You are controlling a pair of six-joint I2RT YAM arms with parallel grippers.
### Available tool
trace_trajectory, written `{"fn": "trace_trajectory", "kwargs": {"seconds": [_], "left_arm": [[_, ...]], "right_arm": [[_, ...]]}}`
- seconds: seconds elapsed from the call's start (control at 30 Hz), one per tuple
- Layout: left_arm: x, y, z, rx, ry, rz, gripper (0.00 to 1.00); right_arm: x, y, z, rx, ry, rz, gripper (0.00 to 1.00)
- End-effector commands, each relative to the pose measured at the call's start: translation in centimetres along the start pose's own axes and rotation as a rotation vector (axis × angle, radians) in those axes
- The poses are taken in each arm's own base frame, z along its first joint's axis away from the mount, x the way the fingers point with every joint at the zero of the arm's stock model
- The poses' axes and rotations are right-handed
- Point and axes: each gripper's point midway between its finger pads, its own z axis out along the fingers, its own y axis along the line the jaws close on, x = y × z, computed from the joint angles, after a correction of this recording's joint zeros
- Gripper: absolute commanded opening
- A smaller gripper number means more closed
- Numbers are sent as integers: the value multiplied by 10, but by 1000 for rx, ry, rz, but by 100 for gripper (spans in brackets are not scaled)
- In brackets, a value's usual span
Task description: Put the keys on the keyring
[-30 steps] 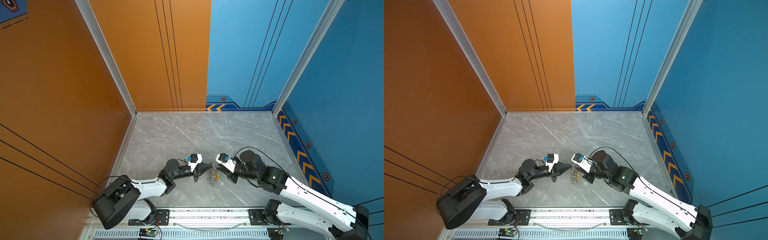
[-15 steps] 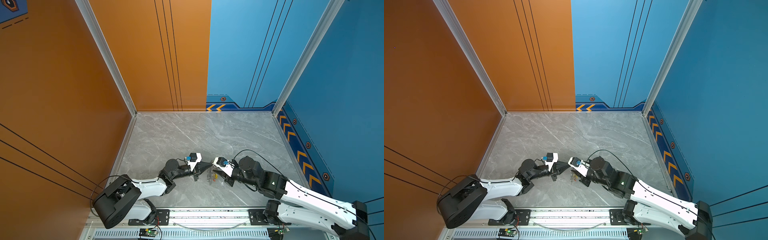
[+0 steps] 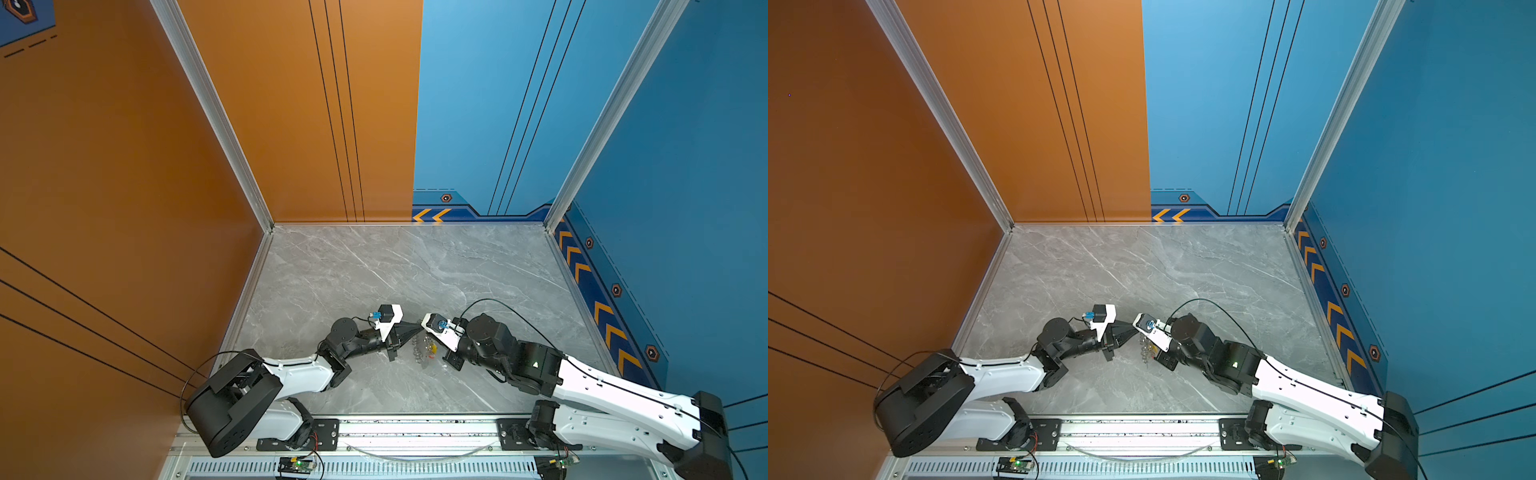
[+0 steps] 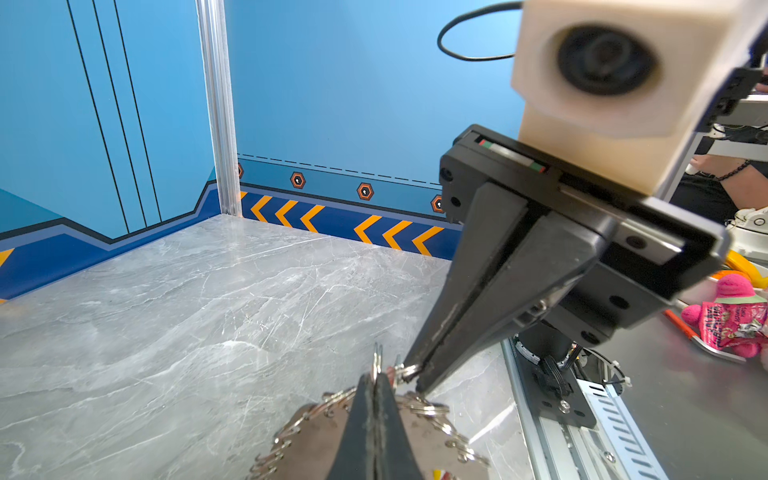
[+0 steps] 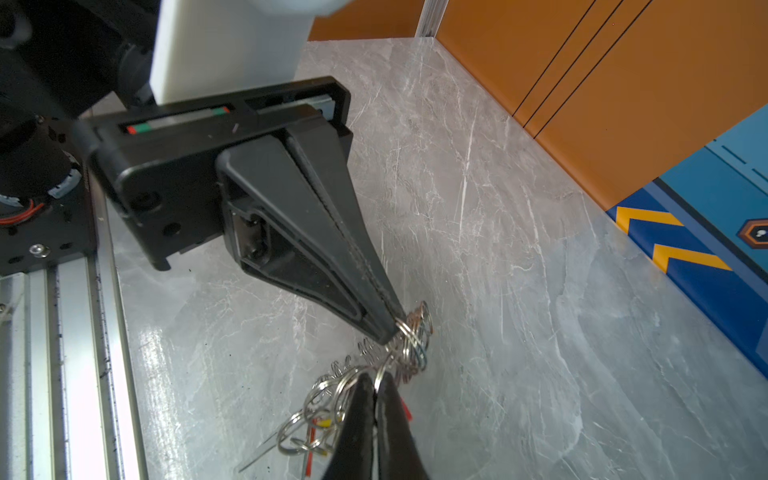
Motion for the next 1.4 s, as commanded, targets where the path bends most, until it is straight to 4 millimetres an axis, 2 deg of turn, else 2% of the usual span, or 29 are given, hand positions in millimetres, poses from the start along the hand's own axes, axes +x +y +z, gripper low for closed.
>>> {"fn": "trace_trajectory", "kwargs": {"seconds": [0.0,0.27,0.53,0.7,0.9,1.13,1.37], "left_arm": [[-18,8,0,-51,-63,7,0],[-33,8,7,-105,-110,-8,0],[-31,8,7,-114,-108,-12,0],[-29,1,8,-74,-108,3,0],[-31,-13,6,11,-135,16,0],[-31,-26,7,80,-137,38,0],[-31,-33,6,113,-133,53,0]], "right_arm": [[7,1,1,21,50,-56,3],[4,12,9,-31,35,-56,1],[2,20,7,-61,29,-70,16],[-5,11,-6,-29,-2,-59,22],[-16,-7,-32,-13,-83,6,28],[-18,-24,-35,-47,-102,113,26],[-16,-12,-29,-151,-98,135,21]]}}
